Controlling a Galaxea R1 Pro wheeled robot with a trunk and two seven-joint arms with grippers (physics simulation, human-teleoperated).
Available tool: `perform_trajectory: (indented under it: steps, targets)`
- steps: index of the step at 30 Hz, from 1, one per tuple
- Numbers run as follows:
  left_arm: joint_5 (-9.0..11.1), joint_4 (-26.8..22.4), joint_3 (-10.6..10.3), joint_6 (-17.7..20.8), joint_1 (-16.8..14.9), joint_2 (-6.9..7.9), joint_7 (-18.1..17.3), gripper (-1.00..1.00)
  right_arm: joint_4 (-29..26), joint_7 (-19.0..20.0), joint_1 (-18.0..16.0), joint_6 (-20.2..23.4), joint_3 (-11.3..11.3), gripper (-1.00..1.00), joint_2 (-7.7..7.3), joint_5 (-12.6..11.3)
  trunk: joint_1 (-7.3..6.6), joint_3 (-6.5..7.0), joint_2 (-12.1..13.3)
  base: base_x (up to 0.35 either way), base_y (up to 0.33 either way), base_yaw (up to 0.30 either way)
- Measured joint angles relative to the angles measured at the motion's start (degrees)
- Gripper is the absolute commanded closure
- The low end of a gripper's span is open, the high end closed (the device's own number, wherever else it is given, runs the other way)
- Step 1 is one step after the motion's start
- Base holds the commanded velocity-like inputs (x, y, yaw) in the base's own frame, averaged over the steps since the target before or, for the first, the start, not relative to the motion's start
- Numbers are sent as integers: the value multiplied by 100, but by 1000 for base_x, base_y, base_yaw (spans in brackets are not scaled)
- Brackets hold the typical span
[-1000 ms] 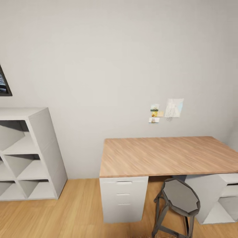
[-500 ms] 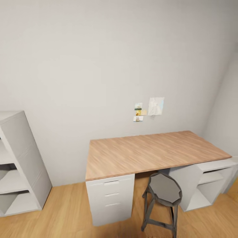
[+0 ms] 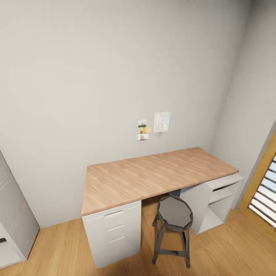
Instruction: Attach the digital camera to the camera tripod in the bedroom.
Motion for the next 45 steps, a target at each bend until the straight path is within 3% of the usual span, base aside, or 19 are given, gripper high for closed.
perform_trajectory:
  steps: [45]
  targets:
    - [0,0,0,0,1,0,0,100,0,0,0,0,-2,-100,0,5,0,0,0,0,0,-298]
